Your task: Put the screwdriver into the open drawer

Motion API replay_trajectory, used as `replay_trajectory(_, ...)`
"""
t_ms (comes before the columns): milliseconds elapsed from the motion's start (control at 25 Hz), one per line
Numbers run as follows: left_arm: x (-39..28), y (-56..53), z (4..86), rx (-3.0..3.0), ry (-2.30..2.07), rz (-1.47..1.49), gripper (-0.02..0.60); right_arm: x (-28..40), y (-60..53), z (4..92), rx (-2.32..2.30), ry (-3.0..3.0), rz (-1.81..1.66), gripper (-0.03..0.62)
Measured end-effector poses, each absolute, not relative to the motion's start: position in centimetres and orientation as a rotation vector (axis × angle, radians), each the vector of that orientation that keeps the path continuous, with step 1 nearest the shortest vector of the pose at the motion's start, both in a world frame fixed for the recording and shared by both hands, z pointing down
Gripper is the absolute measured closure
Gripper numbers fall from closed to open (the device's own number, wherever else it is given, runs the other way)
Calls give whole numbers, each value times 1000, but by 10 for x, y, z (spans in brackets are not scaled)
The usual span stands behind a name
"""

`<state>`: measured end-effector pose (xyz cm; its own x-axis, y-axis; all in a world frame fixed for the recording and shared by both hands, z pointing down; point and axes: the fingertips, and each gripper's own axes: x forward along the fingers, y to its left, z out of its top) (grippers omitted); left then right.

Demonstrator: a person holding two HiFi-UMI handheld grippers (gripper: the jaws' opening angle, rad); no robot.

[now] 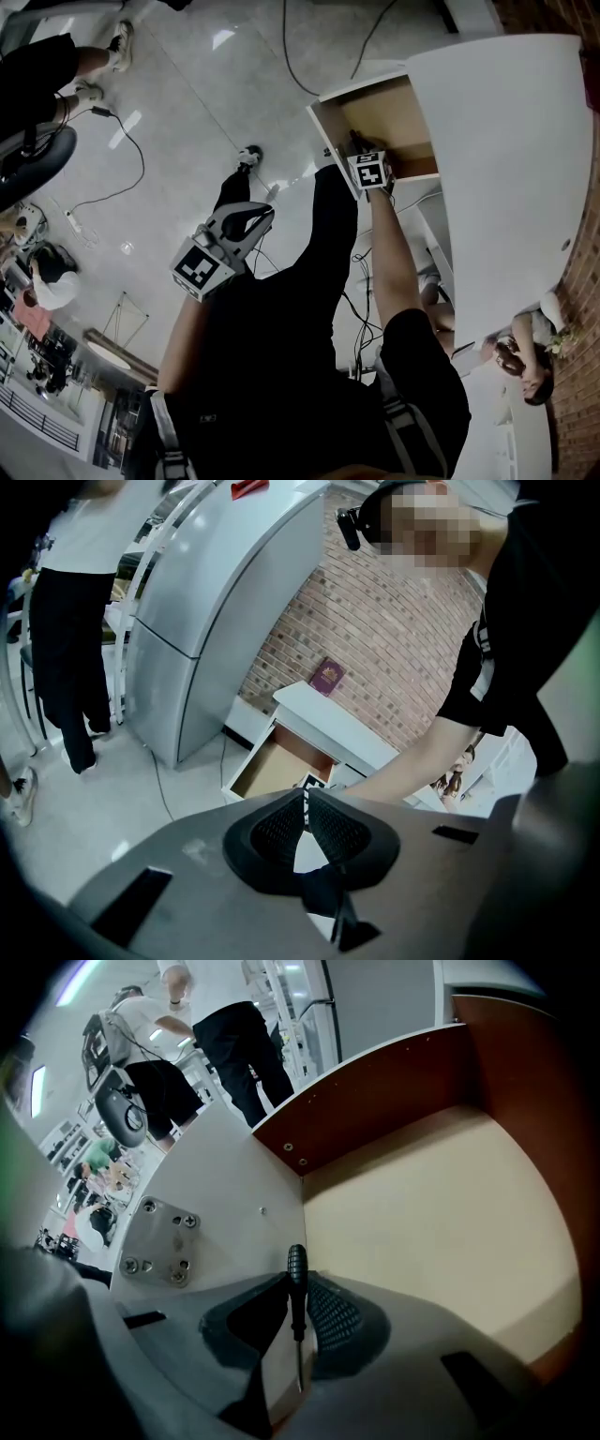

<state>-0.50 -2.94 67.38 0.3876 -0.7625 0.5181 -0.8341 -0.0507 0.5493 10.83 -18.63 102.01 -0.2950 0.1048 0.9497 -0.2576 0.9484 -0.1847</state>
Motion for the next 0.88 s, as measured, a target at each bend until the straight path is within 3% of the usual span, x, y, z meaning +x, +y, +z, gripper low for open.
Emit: replay_trajectory(880,1,-33,685,1791,-1366,99,558,111,-199,1039,181,-1822,329,473)
